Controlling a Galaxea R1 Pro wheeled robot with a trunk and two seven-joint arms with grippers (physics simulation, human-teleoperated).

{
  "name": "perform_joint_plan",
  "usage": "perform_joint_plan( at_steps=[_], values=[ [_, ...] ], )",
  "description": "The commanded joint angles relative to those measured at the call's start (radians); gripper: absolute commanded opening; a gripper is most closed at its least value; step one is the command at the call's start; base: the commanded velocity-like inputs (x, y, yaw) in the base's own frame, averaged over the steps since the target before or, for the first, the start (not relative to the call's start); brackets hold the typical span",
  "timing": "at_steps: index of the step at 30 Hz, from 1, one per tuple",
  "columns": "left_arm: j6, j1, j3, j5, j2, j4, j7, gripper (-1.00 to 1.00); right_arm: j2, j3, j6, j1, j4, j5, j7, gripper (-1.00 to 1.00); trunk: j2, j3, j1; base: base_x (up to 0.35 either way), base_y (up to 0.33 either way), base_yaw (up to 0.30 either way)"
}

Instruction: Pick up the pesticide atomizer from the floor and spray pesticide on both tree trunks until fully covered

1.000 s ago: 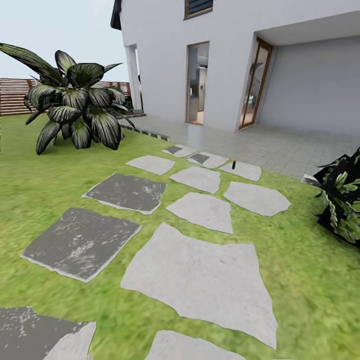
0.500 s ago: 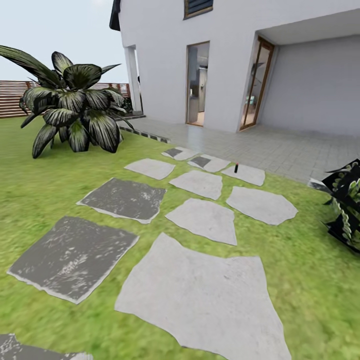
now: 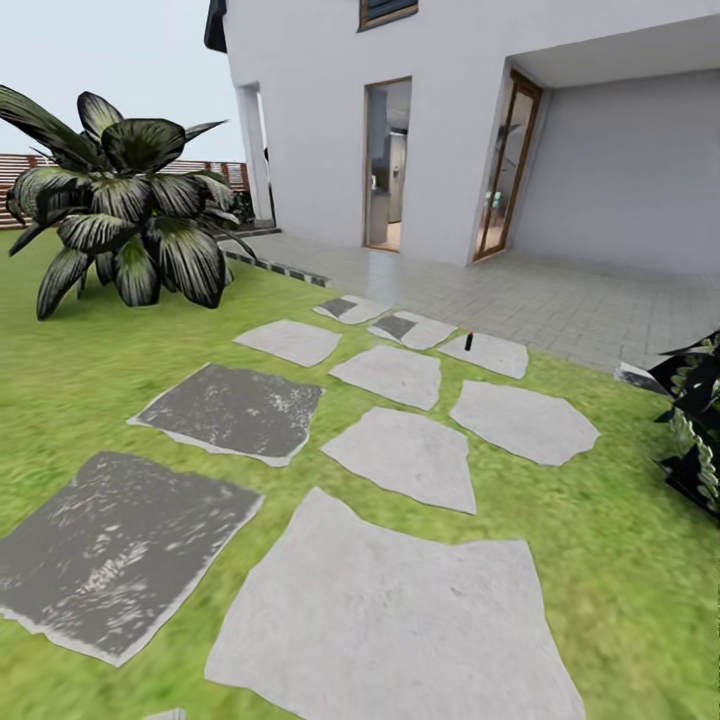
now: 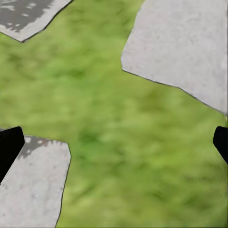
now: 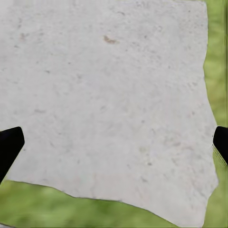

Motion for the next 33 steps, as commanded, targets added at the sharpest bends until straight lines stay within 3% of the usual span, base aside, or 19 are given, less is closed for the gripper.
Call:
perform_joint_plan(
  at_steps=[1,7,33],
  values=[
    [-0.003,0.000,0.000,0.005,0.000,0.001,0.001,1.00,0.000,0.000,-0.003,0.000,0.001,0.000,-0.002,1.00,0.000,-0.001,0.000,0.335,0.000,-0.226],
    [-0.002,0.000,0.000,0.005,0.000,0.001,0.001,1.00,0.000,0.000,-0.003,-0.001,0.001,0.000,-0.002,1.00,0.000,-0.001,0.000,0.335,0.000,-0.213],
    [-0.003,0.000,0.000,0.005,0.000,0.001,0.001,1.00,0.000,0.000,-0.004,0.000,0.001,0.000,-0.002,1.00,0.000,-0.001,0.000,0.335,0.000,-0.015]
  ],
)
